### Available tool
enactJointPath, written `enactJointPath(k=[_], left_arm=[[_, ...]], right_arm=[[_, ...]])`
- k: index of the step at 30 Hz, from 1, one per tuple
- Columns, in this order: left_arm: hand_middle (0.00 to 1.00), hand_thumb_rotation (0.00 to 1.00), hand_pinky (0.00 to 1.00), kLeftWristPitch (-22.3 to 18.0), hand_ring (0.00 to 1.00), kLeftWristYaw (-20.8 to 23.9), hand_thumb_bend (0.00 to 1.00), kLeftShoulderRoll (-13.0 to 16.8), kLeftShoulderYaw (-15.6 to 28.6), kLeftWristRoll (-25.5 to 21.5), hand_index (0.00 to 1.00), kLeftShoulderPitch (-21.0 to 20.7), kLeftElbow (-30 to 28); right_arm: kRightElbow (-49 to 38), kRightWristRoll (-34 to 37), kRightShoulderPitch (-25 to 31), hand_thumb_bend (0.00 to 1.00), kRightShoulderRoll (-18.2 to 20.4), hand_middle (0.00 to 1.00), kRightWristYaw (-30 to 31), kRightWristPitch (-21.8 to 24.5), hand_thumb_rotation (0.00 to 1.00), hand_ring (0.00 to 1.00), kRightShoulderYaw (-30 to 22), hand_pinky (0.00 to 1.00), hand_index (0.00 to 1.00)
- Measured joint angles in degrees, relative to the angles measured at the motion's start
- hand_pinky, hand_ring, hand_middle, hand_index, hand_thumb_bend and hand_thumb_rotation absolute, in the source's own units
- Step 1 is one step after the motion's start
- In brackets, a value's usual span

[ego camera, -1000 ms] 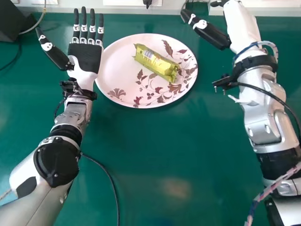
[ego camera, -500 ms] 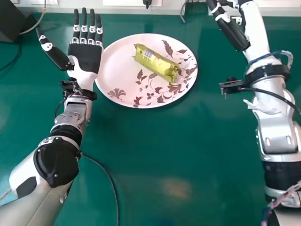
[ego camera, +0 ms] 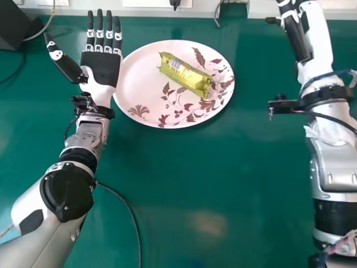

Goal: Pick up biscuit and place it in the plate

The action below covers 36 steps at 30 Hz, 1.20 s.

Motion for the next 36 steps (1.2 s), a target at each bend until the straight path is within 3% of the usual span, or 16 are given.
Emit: enactJointPath(k=[5, 11, 17, 23, 27, 31, 36], left_arm=[[1.0, 0.43, 0.83, 0.0, 0.95, 0.1, 0.98, 0.0, 0.0, 0.0, 1.0, 0.0, 0.0], [1.0, 0.44, 0.83, 0.0, 0.93, 0.1, 0.98, 0.0, -0.1, 0.0, 1.0, 0.0, 0.0], [1.0, 0.45, 0.81, 0.0, 0.88, 0.1, 0.95, 0.0, -0.2, 0.3, 1.0, 0.0, 0.0], [1.0, 0.47, 0.87, 0.0, 0.9, 0.0, 0.99, 0.0, -0.4, 0.4, 1.0, 0.0, 0.0], [0.97, 0.5, 0.85, 0.1, 0.88, 0.0, 1.0, 0.0, -0.4, 0.4, 1.0, 0.0, 0.0], [0.97, 0.53, 0.85, 0.1, 0.88, 0.0, 1.0, 0.0, -0.4, 0.4, 1.0, 0.0, 0.0], [0.94, 0.59, 0.77, -0.5, 0.84, 0.1, 1.0, 0.0, -0.9, 0.6, 1.0, 0.0, 0.0]], right_arm=[[-0.4, 5.4, 0.8, 1.0, 1.1, 0.81, 2.0, -0.2, 0.33, 0.7, -1.6, 0.72, 0.89], [-0.4, 8.3, 2.9, 1.0, 2.5, 0.81, 2.9, -1.9, 0.33, 0.71, -2.4, 0.73, 0.9], [1.3, 10.3, 4.3, 1.0, 4.3, 0.81, 4.0, -8.5, 0.33, 0.71, -3.2, 0.73, 0.9], [7.6, 17.7, 4.0, 1.0, 7.1, 0.81, 9.4, -16.0, 0.34, 0.72, -4.3, 0.74, 0.9], [13.2, 24.1, 2.4, 1.0, 9.2, 0.82, 13.3, -19.7, 0.33, 0.72, -6.3, 0.74, 0.9], [18.3, 31.1, 0.0, 1.0, 11.5, 0.81, 17.4, -20.5, 0.32, 0.71, -8.7, 0.73, 0.9], [25.1, 35.8, -2.1, 1.0, 13.2, 0.8, 21.9, -21.9, 0.33, 0.7, -11.3, 0.73, 0.89]])
